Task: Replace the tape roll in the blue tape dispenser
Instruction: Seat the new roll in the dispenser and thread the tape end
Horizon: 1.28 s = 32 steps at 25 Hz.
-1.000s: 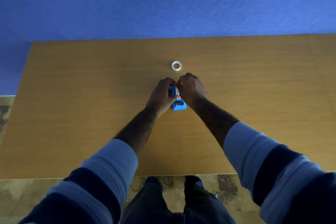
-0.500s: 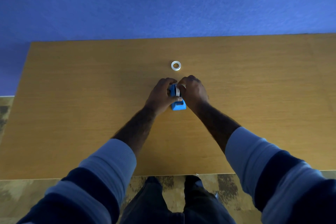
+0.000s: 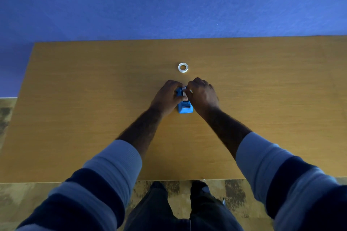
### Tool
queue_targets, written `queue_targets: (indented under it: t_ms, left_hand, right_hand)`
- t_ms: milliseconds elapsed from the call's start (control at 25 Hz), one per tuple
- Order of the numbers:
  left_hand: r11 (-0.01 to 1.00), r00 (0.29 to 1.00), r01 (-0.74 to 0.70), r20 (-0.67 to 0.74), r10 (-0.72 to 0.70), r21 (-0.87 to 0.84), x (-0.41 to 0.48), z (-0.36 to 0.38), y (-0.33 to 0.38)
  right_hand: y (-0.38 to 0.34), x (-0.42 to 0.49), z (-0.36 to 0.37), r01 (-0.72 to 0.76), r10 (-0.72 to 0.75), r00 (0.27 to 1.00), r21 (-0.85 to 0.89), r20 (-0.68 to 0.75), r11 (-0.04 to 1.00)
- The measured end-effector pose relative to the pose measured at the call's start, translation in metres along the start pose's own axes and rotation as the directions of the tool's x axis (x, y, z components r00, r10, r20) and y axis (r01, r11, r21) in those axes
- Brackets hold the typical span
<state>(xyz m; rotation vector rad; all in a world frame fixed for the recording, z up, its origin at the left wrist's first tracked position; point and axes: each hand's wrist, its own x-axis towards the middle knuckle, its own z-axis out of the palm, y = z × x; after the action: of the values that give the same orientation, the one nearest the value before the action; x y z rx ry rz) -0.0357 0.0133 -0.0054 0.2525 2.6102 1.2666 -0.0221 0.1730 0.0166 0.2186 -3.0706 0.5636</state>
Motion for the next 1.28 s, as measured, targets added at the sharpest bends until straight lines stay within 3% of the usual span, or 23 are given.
queue_targets:
  t_ms: [400, 800, 1280]
  left_hand:
    - [0.998, 0.999, 0.036, 0.011, -0.036, 0.044, -0.002, 0.004, 0.003]
    - [0.997, 0.999, 0.022, 0.032, -0.024, 0.072, 0.003, -0.002, 0.003]
    - [0.998, 0.999, 0.03, 0.031, -0.031, 0.057, 0.003, -0.002, 0.004]
  right_hand:
    - [-0.013, 0.017, -0.009, -0.083, 0.086, 0.994, -0.042, 0.069, 0.996]
    - [-0.01, -0.009, 0.0, -0.052, 0.052, 0.999, -0.02, -0.006, 0.998]
    - [-0.009, 0.011, -0.005, -0.037, 0.038, 0.999, -0.036, 0.024, 0.999]
